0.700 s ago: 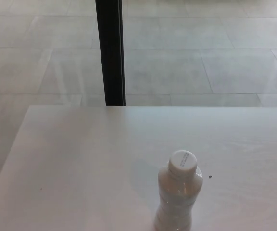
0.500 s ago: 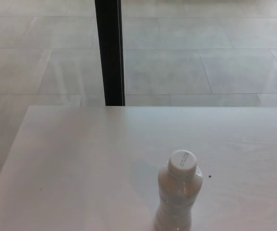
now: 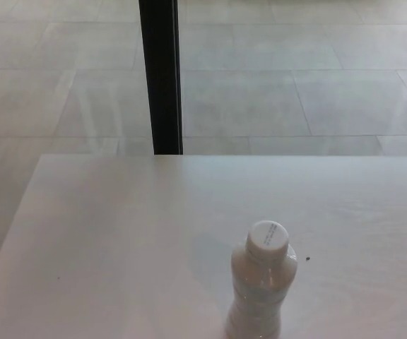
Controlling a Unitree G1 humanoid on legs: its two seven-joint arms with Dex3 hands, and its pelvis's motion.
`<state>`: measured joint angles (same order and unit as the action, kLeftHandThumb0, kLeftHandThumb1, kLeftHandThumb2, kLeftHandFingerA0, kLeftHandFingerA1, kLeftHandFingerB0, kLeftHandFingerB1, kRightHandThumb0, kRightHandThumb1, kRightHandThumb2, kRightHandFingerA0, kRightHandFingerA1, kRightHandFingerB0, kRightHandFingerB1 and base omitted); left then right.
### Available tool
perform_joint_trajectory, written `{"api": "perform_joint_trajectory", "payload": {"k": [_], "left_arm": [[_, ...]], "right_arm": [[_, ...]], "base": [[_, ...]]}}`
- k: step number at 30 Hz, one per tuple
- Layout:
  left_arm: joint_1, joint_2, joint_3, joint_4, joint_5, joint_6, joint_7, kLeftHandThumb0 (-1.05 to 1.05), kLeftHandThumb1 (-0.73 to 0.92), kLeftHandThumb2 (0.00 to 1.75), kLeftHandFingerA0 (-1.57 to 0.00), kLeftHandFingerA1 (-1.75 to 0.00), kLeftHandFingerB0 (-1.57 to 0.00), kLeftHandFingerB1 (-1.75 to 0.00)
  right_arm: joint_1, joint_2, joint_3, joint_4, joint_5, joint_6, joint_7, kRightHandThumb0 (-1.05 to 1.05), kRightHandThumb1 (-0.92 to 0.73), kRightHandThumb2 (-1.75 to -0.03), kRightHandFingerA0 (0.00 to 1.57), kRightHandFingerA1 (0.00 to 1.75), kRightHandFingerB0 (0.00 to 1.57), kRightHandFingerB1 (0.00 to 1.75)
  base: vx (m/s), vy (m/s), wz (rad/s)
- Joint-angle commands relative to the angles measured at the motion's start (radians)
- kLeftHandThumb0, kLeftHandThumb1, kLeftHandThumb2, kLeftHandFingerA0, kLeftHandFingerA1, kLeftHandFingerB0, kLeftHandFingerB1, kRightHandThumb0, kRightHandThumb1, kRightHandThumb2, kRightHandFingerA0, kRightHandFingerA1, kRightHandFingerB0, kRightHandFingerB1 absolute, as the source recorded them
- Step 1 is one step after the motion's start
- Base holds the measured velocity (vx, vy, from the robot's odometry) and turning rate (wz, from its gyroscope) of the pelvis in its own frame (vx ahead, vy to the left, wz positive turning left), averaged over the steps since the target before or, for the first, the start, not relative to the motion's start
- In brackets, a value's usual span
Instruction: The robot uses its left hand to to lift the bottle kept on the middle of the desk and tilts it towards its right hand. It then uses its right hand to rotate its cap to open it and places the bottle and cap back on the desk
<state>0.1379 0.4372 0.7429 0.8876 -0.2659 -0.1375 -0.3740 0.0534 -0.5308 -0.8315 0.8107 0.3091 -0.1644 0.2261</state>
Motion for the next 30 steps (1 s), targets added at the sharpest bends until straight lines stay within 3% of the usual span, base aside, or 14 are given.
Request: {"api": "perform_joint_trajectory", "payload": {"k": [1,2,3,5,6,8,9,10,12,15,21,26,27,30], "left_arm": [[-0.055,0.101,0.048,-0.181,-0.172,0.031,-0.179,-1.05,0.70,0.63,0.00,0.00,0.00,0.00],[-0.070,0.114,0.038,-0.227,-0.172,0.034,-0.186,-1.02,0.54,0.96,0.00,0.00,0.00,0.00],[-0.079,0.120,0.034,-0.247,-0.176,0.039,-0.192,-1.05,0.69,0.63,0.00,0.00,0.00,0.00],[-0.097,0.109,0.026,-0.329,-0.194,0.032,-0.197,-1.05,0.66,0.62,0.00,0.00,0.00,0.00],[-0.103,0.097,0.018,-0.387,-0.205,0.052,-0.184,-1.05,0.58,1.04,0.00,-0.03,0.00,-0.03],[-0.107,0.071,0.008,-0.481,-0.228,0.085,-0.162,-1.05,0.60,1.04,0.00,0.00,0.00,-0.01],[-0.100,0.049,-0.002,-0.569,-0.262,0.124,-0.159,-1.03,0.58,1.01,0.00,-0.01,0.00,-0.07],[-0.092,0.030,-0.020,-0.656,-0.275,0.156,-0.137,-1.05,0.61,0.60,0.00,-0.16,0.00,-0.30],[-0.099,0.015,-0.039,-0.712,-0.282,0.177,-0.124,-0.89,0.47,0.97,0.00,-0.17,0.00,-0.26],[-0.136,-0.018,-0.090,-0.763,-0.301,0.202,-0.133,-1.05,0.53,0.58,0.00,-0.59,-0.03,-0.65],[-0.170,-0.081,-0.184,-0.874,-0.331,0.308,-0.080,-0.80,0.43,0.92,0.00,-0.04,0.00,-0.06],[-0.158,-0.083,-0.305,-0.926,-0.199,0.251,-0.091,-0.97,0.52,1.00,0.00,-0.13,0.00,0.00],[-0.163,-0.089,-0.322,-0.931,-0.229,0.275,-0.101,-1.01,0.58,0.59,0.00,0.00,0.00,0.00],[-0.162,-0.094,-0.345,-0.947,-0.230,0.282,-0.089,-1.00,0.60,0.59,0.00,0.00,0.00,0.00]], "right_arm": [[-0.043,-0.069,-0.005,-0.235,0.159,0.107,0.147,-0.87,-0.90,-0.78,0.00,0.00,0.00,0.00],[-0.061,-0.071,-0.002,-0.303,0.184,0.141,0.148,-0.88,-0.88,-0.79,0.00,0.00,0.00,0.00],[-0.067,-0.074,0.004,-0.347,0.188,0.174,0.131,-0.90,-0.85,-0.81,0.00,0.00,0.00,0.00],[-0.085,-0.083,0.033,-0.433,0.189,0.199,0.138,-0.92,-0.85,-0.88,0.00,0.00,0.00,0.00],[-0.104,-0.082,0.051,-0.471,0.185,0.214,0.123,-1.05,-0.75,-1.19,0.00,0.28,0.00,0.21],[-0.120,-0.067,0.072,-0.531,0.185,0.203,0.122,-1.05,-0.77,-1.19,0.00,0.29,0.00,0.22],[-0.130,-0.047,0.094,-0.592,0.183,0.201,0.108,-1.05,-0.72,-1.18,0.00,0.30,0.00,0.28],[-0.136,-0.031,0.121,-0.644,0.187,0.184,0.122,-1.05,-0.73,-1.18,0.00,0.31,0.00,0.28],[-0.138,-0.018,0.156,-0.701,0.163,0.172,0.112,-1.05,-0.73,-1.19,0.00,0.31,0.00,0.33],[-0.147,0.022,0.223,-0.807,0.148,0.171,0.087,-1.05,-0.73,-1.19,0.00,0.27,0.05,0.36],[-0.146,0.090,0.348,-0.935,0.075,0.211,0.016,-1.05,-0.79,-1.24,0.00,0.05,0.00,0.04],[-0.155,0.159,0.420,-0.960,0.103,0.244,0.004,-1.05,-0.88,-1.27,0.00,0.06,0.00,0.00],[-0.158,0.177,0.433,-0.964,0.103,0.235,0.002,-1.05,-0.89,-1.28,0.00,0.08,0.00,0.00],[-0.157,0.189,0.438,-0.989,0.102,0.252,-0.005,-1.05,-0.91,-1.29,0.00,0.08,0.00,0.00]], "base": [[0.00,0.000,0.00],[0.00,0.000,0.00],[0.00,0.000,0.00],[0.00,0.000,0.00],[0.00,0.000,0.00],[0.00,0.000,0.00],[0.00,0.000,0.00],[0.00,0.000,0.00],[0.00,0.000,0.00],[0.00,0.000,0.00],[0.00,0.000,0.00],[0.00,0.000,0.00],[0.00,0.000,0.00],[0.00,0.000,0.00]]}}
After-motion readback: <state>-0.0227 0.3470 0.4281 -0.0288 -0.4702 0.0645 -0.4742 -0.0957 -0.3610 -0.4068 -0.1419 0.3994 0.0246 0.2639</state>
